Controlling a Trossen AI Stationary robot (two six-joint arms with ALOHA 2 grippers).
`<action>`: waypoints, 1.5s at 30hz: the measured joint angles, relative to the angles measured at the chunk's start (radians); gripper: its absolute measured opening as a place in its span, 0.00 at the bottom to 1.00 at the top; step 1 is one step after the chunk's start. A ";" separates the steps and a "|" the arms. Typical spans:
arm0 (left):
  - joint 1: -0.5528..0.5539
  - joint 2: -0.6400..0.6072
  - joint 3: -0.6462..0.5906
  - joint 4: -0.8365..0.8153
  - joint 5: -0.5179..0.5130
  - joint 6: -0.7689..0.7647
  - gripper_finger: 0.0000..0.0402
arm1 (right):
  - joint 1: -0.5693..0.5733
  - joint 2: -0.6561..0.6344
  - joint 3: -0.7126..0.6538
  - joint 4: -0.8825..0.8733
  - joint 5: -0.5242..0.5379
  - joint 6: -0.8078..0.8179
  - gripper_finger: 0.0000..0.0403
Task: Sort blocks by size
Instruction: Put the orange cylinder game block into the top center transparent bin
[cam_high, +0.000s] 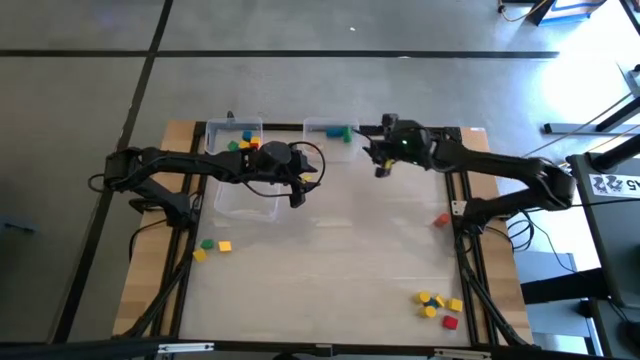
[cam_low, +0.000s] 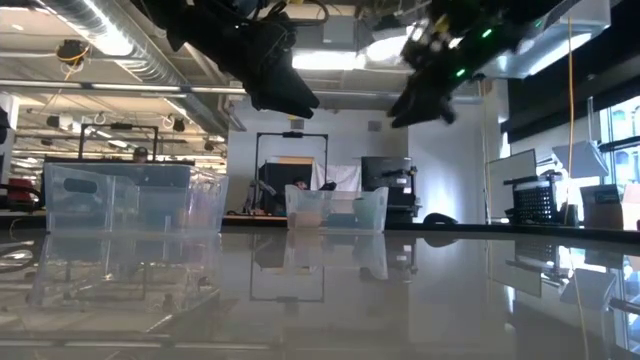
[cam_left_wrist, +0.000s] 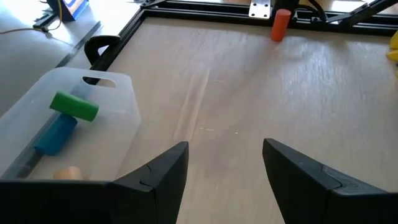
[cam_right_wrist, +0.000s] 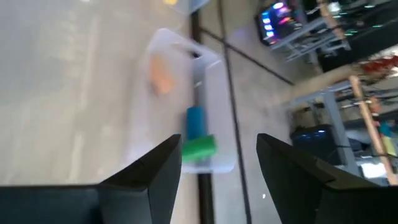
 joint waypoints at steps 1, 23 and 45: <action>0.000 0.000 0.000 0.000 0.000 0.000 0.51 | 0.011 -0.033 0.000 -0.055 0.000 0.000 0.53; 0.000 0.000 0.000 0.035 0.000 0.009 0.51 | 0.203 -0.271 0.001 -1.109 -0.009 0.490 0.53; 0.000 0.000 0.000 0.031 0.000 0.045 0.51 | 0.338 -0.229 0.000 -1.243 -0.087 0.759 0.53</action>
